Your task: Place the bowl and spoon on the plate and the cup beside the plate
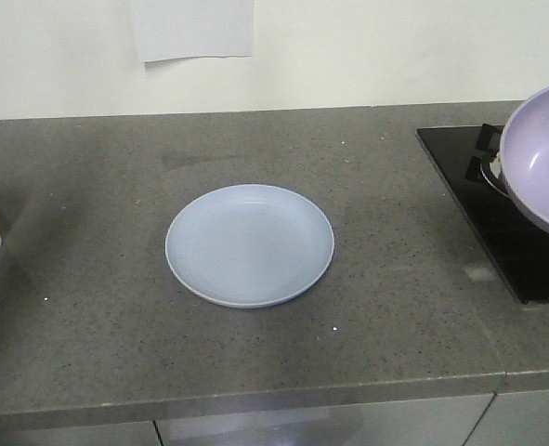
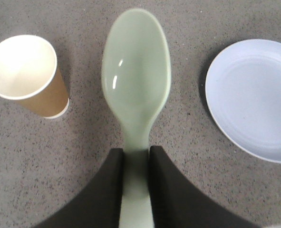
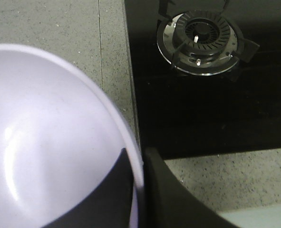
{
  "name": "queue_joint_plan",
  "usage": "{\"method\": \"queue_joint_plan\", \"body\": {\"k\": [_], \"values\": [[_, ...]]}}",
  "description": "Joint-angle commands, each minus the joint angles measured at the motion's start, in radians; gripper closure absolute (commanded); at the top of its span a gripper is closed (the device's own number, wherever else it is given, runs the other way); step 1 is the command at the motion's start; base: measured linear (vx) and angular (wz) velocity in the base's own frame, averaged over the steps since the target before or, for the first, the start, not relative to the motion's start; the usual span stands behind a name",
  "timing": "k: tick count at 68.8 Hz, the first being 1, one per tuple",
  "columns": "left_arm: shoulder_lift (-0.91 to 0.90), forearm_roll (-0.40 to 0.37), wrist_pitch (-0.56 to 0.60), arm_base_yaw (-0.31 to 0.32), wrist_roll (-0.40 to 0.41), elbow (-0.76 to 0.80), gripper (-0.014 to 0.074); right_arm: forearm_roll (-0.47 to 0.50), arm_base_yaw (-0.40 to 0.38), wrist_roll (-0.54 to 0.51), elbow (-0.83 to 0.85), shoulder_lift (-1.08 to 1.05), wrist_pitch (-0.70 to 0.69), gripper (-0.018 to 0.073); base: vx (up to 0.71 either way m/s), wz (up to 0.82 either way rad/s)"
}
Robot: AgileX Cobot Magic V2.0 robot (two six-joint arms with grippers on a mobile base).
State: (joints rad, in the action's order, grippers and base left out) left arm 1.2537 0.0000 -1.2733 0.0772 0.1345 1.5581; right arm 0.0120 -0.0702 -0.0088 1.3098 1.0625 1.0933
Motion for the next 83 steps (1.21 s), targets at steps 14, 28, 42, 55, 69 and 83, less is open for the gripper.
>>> {"method": "queue_joint_plan", "body": {"k": [14,28,42,55,69,83], "values": [[-0.023,-0.007,0.023,0.007,0.003,0.028,0.0603,-0.004,-0.004,-0.006,0.028,-0.008,-0.057,0.0565,0.12,0.02],[-0.023,-0.007,0.023,0.007,0.003,0.028,0.0603,-0.004,-0.004,-0.006,0.028,-0.008,-0.057,0.0565,0.11,0.08],[-0.023,-0.007,0.023,0.007,0.003,0.028,0.0603,-0.004,-0.004,-0.006,0.028,-0.008,-0.057,0.0565,0.09,0.14],[-0.023,-0.007,0.023,0.007,0.003,0.028,0.0603,-0.004,-0.004,-0.006,0.028,-0.008,-0.057,0.0565,0.08,0.16],[-0.023,-0.007,0.023,0.007,0.003,0.028,0.0603,-0.004,-0.004,-0.006,0.028,-0.008,-0.057,0.0565,0.06,0.15],[-0.023,-0.007,0.023,0.007,0.003,0.028,0.0603,-0.004,-0.004,-0.006,0.028,-0.008,-0.057,0.0565,0.03,0.11]]}}
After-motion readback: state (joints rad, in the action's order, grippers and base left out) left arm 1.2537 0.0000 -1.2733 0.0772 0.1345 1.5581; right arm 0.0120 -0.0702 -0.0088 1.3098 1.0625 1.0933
